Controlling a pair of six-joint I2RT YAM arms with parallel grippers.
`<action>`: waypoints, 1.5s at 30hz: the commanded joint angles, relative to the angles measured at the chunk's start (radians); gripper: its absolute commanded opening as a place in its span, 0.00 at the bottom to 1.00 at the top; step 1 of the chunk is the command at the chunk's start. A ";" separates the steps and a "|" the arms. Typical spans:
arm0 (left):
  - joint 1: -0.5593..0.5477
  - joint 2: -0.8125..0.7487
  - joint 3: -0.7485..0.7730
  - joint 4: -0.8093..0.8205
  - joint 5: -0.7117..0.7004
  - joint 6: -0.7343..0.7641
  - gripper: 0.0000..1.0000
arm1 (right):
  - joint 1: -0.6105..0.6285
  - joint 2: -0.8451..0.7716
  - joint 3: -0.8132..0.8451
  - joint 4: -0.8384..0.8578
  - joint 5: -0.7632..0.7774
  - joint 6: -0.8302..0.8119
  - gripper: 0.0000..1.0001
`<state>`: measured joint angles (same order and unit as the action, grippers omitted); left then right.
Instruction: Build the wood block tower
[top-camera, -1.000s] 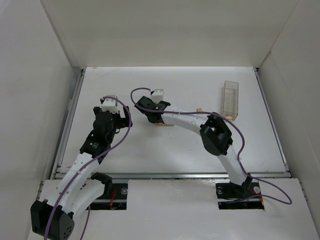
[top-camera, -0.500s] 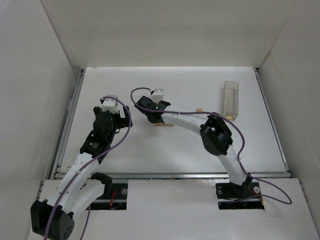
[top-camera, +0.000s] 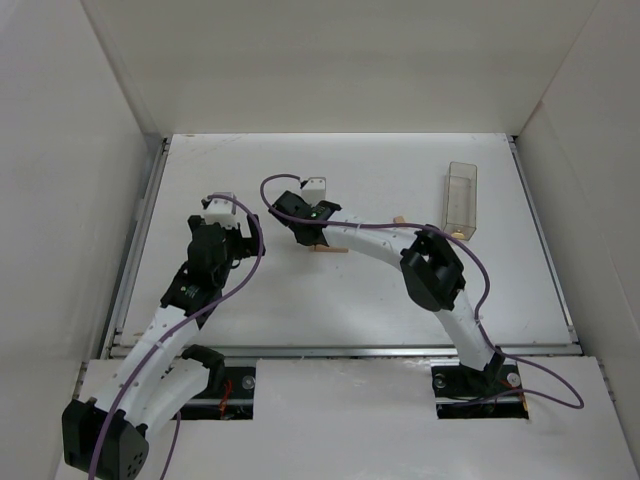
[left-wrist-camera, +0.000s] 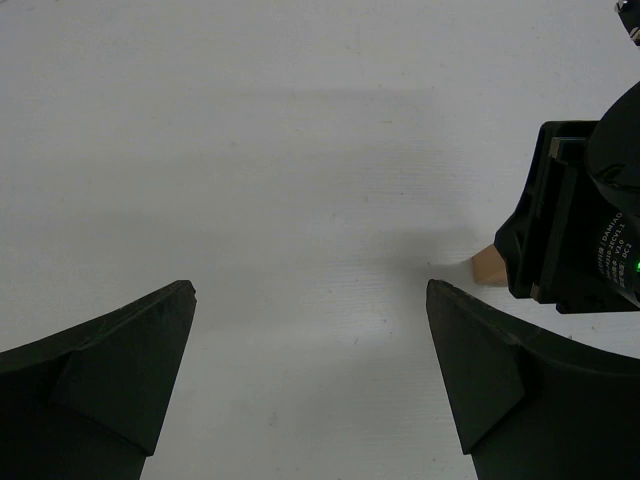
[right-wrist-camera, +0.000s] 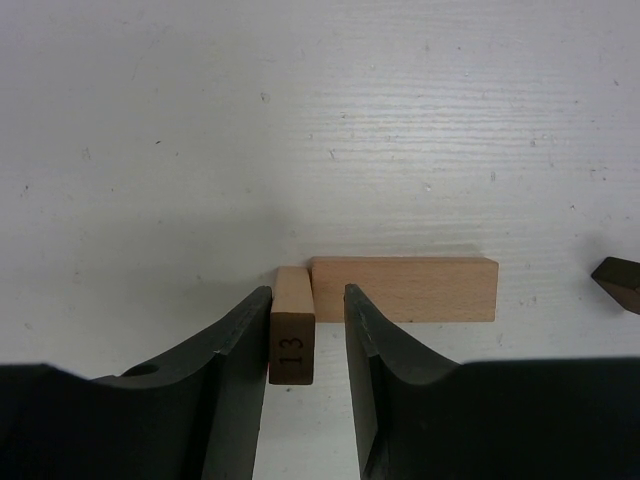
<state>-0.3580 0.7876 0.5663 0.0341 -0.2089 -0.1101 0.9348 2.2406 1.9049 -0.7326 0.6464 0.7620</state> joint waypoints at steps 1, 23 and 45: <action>-0.004 -0.021 -0.006 0.041 0.009 -0.011 1.00 | -0.004 -0.010 0.043 0.006 0.002 -0.009 0.41; -0.004 0.010 -0.006 0.041 0.049 -0.030 1.00 | -0.088 -0.232 -0.097 0.110 0.016 -0.017 0.55; 0.024 0.030 -0.006 0.041 0.049 -0.020 1.00 | -0.277 -0.268 -0.420 0.174 -0.269 -0.138 0.52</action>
<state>-0.3382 0.8227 0.5632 0.0345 -0.1650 -0.1253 0.6601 1.9789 1.5021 -0.6106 0.4000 0.6498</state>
